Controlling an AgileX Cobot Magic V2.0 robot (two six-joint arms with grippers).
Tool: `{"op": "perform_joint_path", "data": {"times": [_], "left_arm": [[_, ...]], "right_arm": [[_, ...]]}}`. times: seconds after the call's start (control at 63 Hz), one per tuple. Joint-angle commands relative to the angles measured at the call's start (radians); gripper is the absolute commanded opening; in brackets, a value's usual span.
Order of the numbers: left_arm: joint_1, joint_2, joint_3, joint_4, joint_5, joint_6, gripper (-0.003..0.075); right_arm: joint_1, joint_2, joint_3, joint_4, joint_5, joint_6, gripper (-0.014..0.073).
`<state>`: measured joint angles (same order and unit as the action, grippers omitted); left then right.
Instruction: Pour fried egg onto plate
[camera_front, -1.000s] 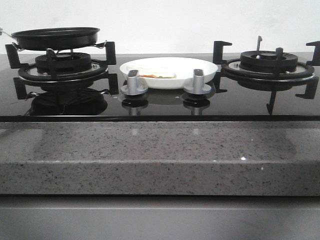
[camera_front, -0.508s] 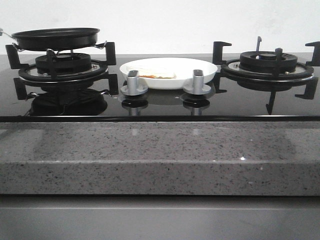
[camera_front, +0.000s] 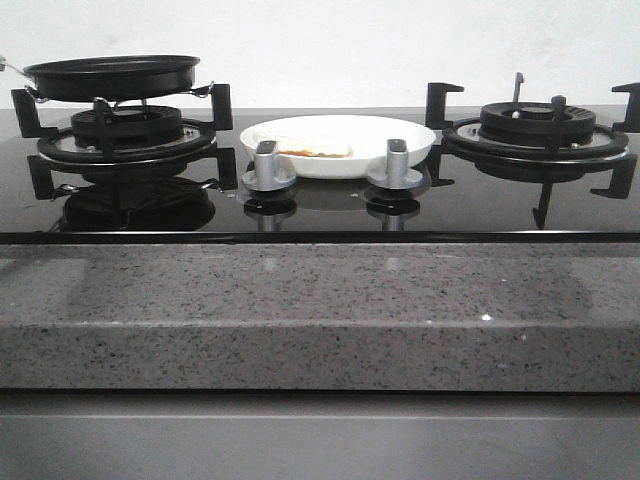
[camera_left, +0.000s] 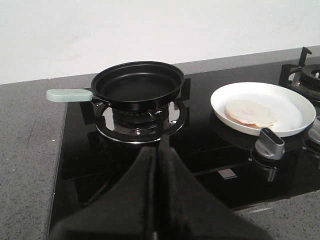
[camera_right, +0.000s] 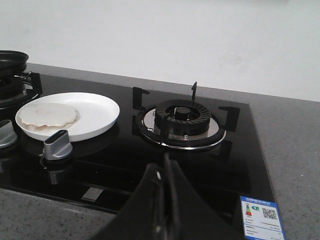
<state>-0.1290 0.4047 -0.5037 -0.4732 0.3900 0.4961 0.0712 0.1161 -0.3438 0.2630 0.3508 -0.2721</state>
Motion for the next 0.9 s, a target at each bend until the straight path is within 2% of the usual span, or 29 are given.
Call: {"op": "perform_joint_path", "data": {"times": [0.0,0.444,0.492,0.54,0.556,0.603,0.889], "left_arm": [[-0.007,0.009,-0.024,-0.021,-0.073,-0.008,-0.002],[-0.007,0.009,-0.024,0.008,-0.096,-0.012,-0.002],[-0.007,0.009,-0.024,0.098,-0.101,-0.082,-0.002],[-0.007,0.007,-0.024,0.233,-0.101,-0.234,-0.002],[-0.007,0.007,-0.024,0.311,-0.101,-0.322,-0.002],[-0.007,0.007,-0.019,0.422,-0.104,-0.443,-0.002],[-0.002,-0.114,0.145,0.461,-0.193,-0.46,-0.002]], "right_arm": [[0.001,0.01,-0.023,0.006,-0.088,-0.01,-0.0118],[0.001,0.01,-0.023,0.006,-0.088,-0.01,-0.0118],[0.001,0.01,-0.023,0.006,-0.088,-0.01,-0.0118],[0.001,0.01,-0.023,0.006,-0.088,-0.01,-0.0118],[0.001,0.01,-0.023,0.006,-0.088,-0.01,-0.0118],[0.001,0.01,-0.023,0.006,-0.088,-0.01,-0.0118],[0.001,0.01,-0.023,0.006,-0.088,-0.01,-0.0118]]}}
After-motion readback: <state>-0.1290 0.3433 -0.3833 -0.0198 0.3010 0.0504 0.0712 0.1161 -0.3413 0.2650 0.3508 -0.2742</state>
